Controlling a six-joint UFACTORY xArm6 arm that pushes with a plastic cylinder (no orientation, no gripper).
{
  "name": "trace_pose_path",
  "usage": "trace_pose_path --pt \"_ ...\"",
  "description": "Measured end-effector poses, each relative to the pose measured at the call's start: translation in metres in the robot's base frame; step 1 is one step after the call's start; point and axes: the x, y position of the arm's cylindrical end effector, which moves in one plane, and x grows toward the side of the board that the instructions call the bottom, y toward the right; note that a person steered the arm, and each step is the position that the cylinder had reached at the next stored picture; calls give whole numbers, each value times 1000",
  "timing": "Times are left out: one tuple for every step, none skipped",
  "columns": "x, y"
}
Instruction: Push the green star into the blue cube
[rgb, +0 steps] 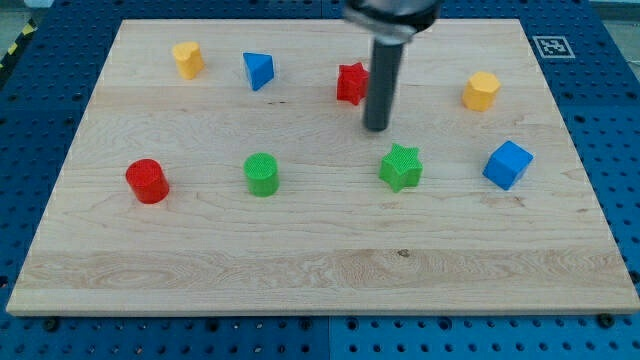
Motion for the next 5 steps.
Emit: trace_pose_path --pt "23 -31" --pt "46 -24" --pt "53 27" --pt "53 67" --pt "75 35"
